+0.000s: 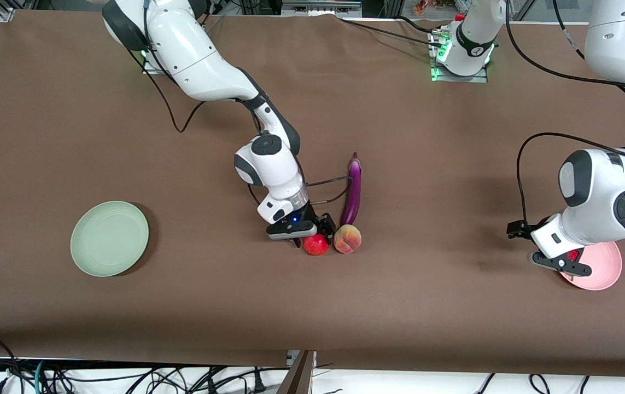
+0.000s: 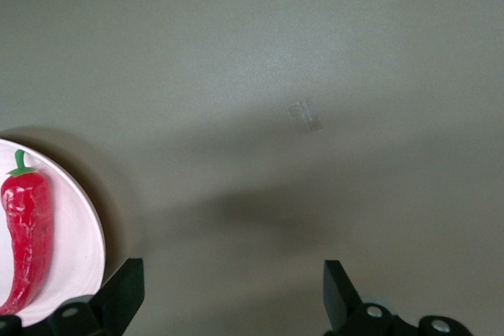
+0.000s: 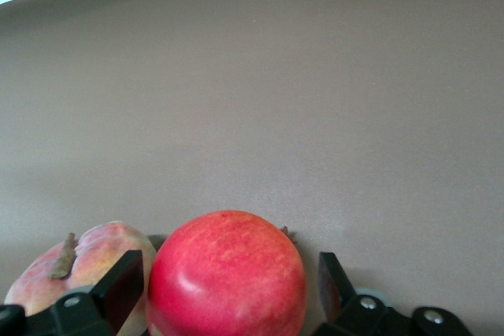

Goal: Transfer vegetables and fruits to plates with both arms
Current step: 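Carry the apple to the green plate while the left gripper reaches the eggplant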

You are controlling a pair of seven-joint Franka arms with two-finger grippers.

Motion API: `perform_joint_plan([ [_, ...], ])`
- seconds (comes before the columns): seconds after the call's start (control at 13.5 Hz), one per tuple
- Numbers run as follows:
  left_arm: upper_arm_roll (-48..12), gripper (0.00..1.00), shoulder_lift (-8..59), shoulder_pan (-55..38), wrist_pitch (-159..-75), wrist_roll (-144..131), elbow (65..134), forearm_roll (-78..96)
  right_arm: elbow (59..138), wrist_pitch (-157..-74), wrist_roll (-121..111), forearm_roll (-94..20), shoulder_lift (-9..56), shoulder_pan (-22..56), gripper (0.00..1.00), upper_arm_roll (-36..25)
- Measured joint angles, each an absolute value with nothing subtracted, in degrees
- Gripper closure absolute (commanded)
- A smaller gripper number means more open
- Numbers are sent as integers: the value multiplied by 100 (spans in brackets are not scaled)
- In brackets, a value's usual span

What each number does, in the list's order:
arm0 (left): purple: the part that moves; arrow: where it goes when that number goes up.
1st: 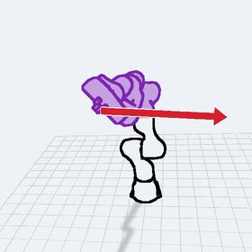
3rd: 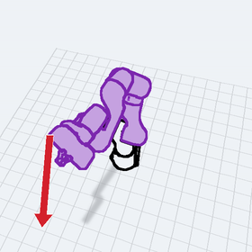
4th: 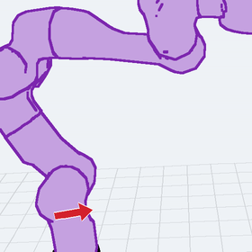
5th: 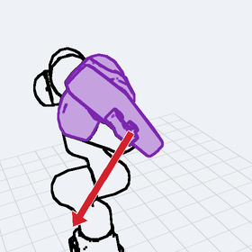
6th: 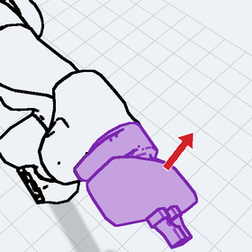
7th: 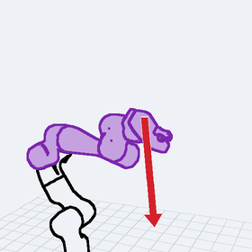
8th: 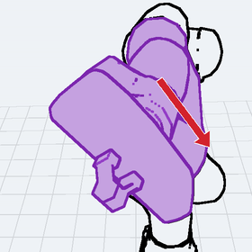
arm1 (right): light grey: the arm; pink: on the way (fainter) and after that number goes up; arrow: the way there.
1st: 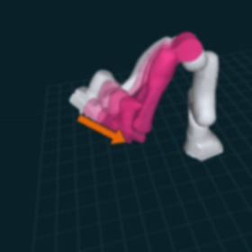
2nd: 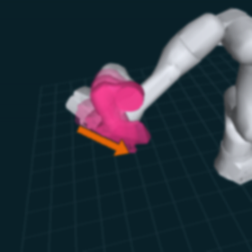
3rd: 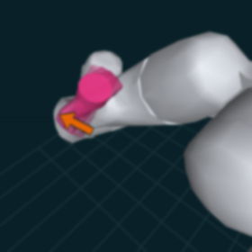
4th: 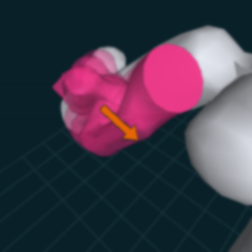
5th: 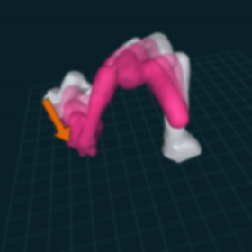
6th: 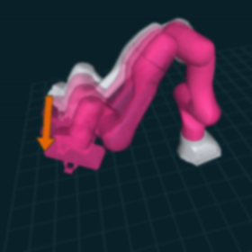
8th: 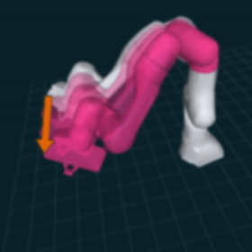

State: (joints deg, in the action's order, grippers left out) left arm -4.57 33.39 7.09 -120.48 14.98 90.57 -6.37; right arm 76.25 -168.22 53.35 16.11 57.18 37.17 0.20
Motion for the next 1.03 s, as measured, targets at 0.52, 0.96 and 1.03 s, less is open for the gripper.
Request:
perform_joint_plan([
  [0.52, -545, 0, 3202, 421, -11443, 1324, 9087, -631, 7530, -16967, 5122, 1611, 5737, 3688, 80, -25],
  [0.96, -1515, 0, 2617, 374, -10299, 773, 9281, -54, 7307, -14188, 3676, 1359, 4720, 3170, 80, 0],
  [1.03, -1594, 0, 2586, 361, -10300, 654, 9380, 234, 7335, -13757, 2950, 1070, 4541, 2976, 80, -6],
])
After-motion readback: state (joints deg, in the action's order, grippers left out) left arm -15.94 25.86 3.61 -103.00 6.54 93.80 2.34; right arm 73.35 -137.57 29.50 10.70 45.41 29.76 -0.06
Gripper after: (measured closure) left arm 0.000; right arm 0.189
